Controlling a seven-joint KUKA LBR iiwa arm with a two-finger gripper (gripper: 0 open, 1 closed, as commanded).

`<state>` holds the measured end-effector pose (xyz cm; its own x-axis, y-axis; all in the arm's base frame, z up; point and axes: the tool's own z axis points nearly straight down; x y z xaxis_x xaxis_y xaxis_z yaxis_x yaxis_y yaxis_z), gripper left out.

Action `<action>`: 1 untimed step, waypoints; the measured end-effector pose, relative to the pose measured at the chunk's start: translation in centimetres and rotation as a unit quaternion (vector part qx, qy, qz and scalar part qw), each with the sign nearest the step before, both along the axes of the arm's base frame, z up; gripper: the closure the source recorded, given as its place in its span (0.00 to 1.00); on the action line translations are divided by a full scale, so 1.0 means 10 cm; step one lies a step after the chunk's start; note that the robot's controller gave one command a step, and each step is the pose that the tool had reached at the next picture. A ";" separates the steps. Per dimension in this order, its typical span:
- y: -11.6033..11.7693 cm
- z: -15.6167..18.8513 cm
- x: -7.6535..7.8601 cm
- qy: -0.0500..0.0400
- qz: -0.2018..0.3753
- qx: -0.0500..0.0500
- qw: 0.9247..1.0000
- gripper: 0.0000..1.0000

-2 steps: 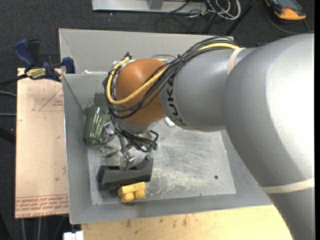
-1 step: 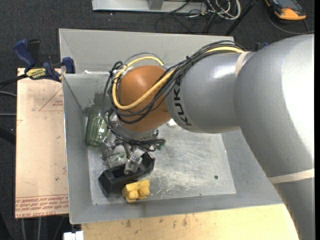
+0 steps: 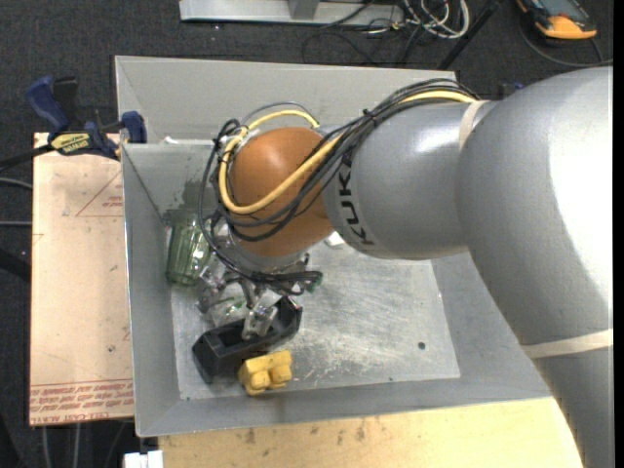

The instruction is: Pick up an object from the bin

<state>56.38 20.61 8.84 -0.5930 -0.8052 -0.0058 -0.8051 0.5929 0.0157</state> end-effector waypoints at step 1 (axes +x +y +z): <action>0.06 0.00 0.03 0.002 0.008 -0.006 1.000 1.00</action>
Offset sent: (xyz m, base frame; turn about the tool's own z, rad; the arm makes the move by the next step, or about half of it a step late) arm -0.0043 0.0184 -0.0184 -0.0462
